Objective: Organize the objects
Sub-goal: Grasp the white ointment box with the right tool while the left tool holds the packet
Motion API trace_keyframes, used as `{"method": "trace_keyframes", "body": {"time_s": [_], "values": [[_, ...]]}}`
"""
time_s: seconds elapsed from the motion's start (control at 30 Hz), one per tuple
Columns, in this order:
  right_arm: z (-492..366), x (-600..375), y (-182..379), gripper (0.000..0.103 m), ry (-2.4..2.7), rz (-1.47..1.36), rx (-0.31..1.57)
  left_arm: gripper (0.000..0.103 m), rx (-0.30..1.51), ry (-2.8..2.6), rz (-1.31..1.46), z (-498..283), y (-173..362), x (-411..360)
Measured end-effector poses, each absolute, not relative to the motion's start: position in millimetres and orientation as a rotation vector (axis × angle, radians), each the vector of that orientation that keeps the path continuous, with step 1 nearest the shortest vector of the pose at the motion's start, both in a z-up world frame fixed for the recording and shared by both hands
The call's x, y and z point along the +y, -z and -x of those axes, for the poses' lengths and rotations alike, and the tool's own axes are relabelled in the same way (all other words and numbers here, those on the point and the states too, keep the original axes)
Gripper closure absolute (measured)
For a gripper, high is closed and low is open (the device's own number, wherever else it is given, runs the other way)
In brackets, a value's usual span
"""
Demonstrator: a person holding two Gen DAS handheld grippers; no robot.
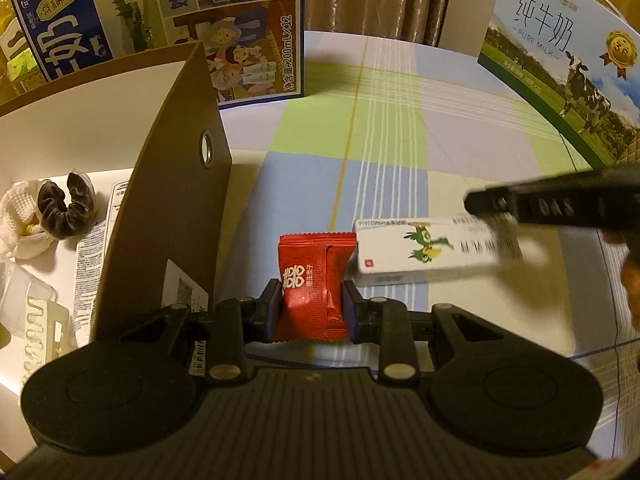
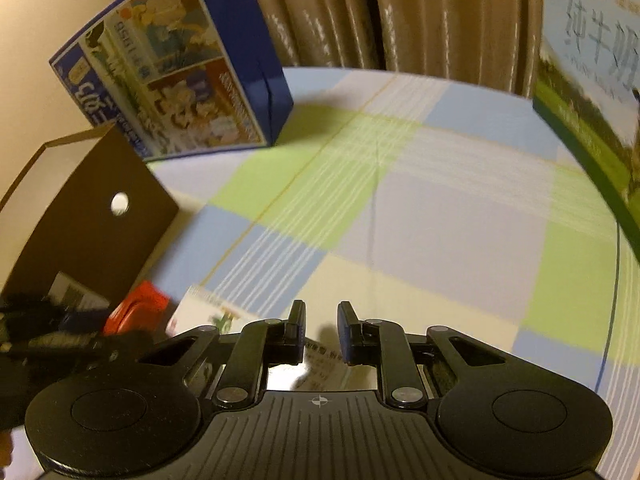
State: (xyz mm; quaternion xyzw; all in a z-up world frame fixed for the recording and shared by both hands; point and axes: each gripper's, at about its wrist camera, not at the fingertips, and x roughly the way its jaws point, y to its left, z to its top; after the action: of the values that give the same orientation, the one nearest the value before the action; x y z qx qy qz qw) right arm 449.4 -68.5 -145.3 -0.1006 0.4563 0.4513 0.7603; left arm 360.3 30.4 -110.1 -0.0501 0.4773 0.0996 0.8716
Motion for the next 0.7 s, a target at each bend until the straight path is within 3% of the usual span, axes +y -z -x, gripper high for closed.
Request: {"method": "trace_keyframes", "body": {"time_s": [0.4,0.43,0.53,0.7], "values": [[-392,-102,129,0.083,-0.932,0.154,1.033,0.076,1.015,-0.184,0.105,-357,113,29],[-387,-102,127,0.075,-0.936,0.151,1.024,0.076,1.016,-0.184,0.106,-356,113,29],[-372,-92,125,0.036,-0.944,0.223,0.982,0.076,1.016,-0.182,0.106,-356,113,29],[-358,-76,133,0.034,-0.978,0.365,0.925,0.076,1.017,-0.183,0.103,-354,112,28]]}}
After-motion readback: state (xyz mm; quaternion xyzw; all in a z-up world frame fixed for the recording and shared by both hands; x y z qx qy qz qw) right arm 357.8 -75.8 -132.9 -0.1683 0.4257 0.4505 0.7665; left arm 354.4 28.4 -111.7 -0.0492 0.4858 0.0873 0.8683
